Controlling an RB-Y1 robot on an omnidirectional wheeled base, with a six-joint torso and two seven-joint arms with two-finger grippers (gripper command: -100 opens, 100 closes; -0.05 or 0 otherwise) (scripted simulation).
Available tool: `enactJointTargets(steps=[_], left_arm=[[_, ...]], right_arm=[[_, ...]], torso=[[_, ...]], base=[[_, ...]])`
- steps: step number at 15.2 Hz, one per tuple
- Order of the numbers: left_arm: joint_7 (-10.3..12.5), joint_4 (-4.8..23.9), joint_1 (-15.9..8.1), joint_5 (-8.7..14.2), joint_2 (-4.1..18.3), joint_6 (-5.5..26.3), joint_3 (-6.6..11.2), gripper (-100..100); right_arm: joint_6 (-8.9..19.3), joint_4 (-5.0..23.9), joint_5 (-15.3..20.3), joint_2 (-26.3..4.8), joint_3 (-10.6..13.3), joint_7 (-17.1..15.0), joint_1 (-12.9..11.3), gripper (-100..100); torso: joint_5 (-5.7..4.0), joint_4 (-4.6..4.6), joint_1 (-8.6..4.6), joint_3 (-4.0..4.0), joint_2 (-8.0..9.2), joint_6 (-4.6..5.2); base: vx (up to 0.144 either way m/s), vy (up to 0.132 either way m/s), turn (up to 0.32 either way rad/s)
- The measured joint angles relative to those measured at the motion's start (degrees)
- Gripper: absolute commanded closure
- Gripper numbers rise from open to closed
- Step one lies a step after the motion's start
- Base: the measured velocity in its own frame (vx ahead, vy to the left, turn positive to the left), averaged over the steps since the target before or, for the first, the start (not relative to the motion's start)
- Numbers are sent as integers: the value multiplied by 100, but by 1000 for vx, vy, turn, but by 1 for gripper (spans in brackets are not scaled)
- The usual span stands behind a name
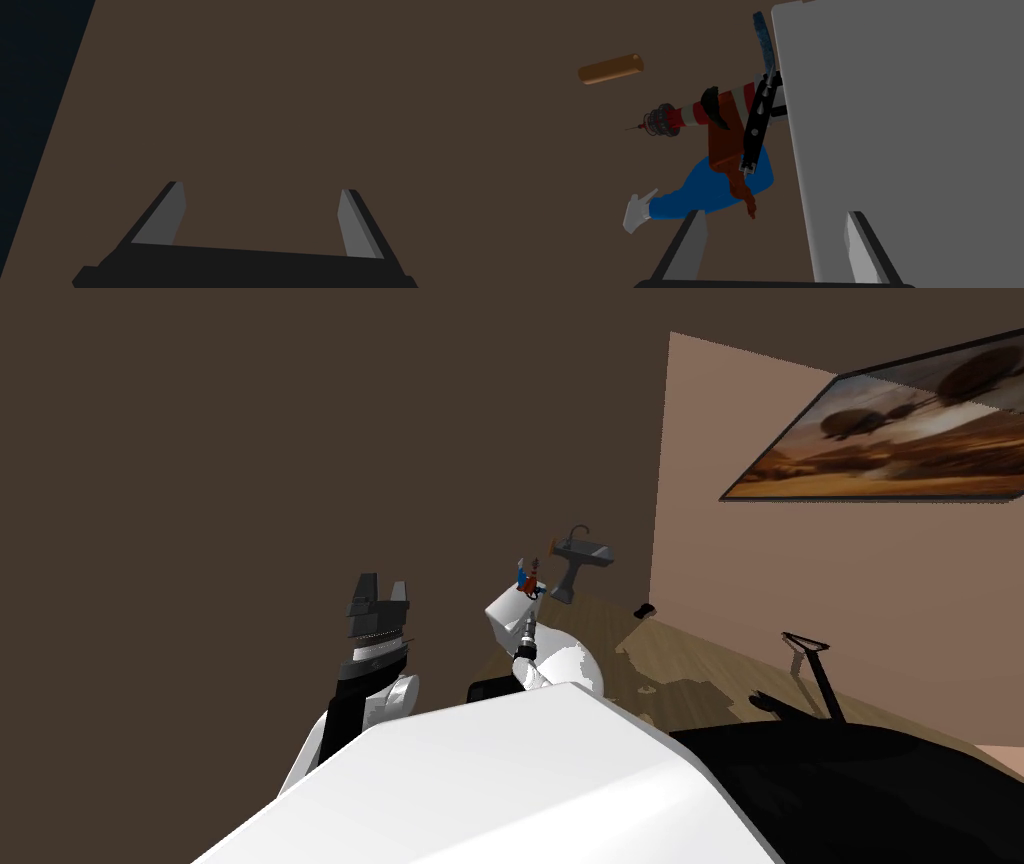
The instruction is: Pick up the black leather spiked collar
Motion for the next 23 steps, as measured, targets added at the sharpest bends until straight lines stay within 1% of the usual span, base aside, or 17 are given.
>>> enactJointTargets(steps=[4, 5, 6, 7, 8, 10, 12, 14, 15, 16, 17, 19, 20, 22, 23], left_arm=[[0, 0, 0, 0, 0, 0, 0, 0], [0, 0, 0, 0, 0, 0, 0, 0], [0, 0, -1, 0, 0, 0, 0, 0], [0, 0, -1, 0, 0, 0, 0, 0], [0, 0, -1, 0, 0, 0, 0, 0], [0, 0, -2, 0, 0, 0, -1, 0], [0, 0, -1, 0, 0, 0, 0, 0], [0, 0, -1, 0, 0, 0, 0, 0], [0, 0, -2, 0, 0, 0, 0, 0], [0, 0, -1, 0, 0, 0, 0, 0], [0, 0, -1, 0, 0, 0, 0, 0], [0, 1, -2, 0, 0, 1, -1, 0], [0, 1, -2, 0, 0, 1, -1, 0], [0, 1, -2, 0, 0, 1, -1, 0], [0, 1, -3, 0, 0, 1, -1, 0]], right_arm=[[0, 0, 0, 0, 0, 0, 0, 100], [0, 0, 0, 0, 0, 0, 0, -100], [-14, -42, -14, -89, -22, 22, 20, -100], [-7, 65, -16, -171, -51, -11, -32, -100], [-31, 63, -52, -266, -116, 11, -60, -100], [-69, 190, -105, -449, -254, -12, -146, -100], [-122, 268, -180, -546, -417, 46, -240, -100], [-123, 521, -210, -602, -542, -11, -377, -100], [-138, 575, -246, -640, -623, -7, -427, -100], [-183, 548, -293, -714, -713, 26, -433, -100], [-221, 604, -332, -766, -801, 37, -485, -100], [-323, 595, -451, -857, -999, 153, -506, -100], [-349, 669, -483, -894, -1082, 168, -551, -100], [-368, 937, -544, -950, -1248, 121, -696, -100], [-365, 1187, -560, -979, -1322, 34, -829, -100]], torso=[[0, 0, 0, 0, 0, 0], [0, 0, 0, 0, 0, 0], [0, 0, -2, 1, 2, -1], [0, 1, -3, 2, 4, -2], [0, 2, -6, 5, 8, -3], [-1, 3, -6, 8, 13, -4], [-1, 5, -7, 11, 19, -3], [-1, 5, -5, 11, 20, -4], [-1, 5, -4, 12, 20, -4], [0, 5, -5, 12, 21, -3], [-1, 5, -5, 12, 20, -4], [4, 23, -9, 8, -4, -25], [6, 27, -11, 3, -20, -31], [14, 47, -21, -9, -63, -56], [17, 58, -30, -19, -92, -72]], base=[[0, 0, 0], [-9, 3, 105], [-18, -1, 153], [-31, -8, 218], [-37, -10, 252], [-44, -8, 322], [-53, -10, 262], [-53, -4, 262], [-52, -3, 275], [-50, -3, 267], [-59, 1, 305], [-68, 8, 314], [-66, 7, 314], [-72, 6, 349], [-52, -4, 188]])
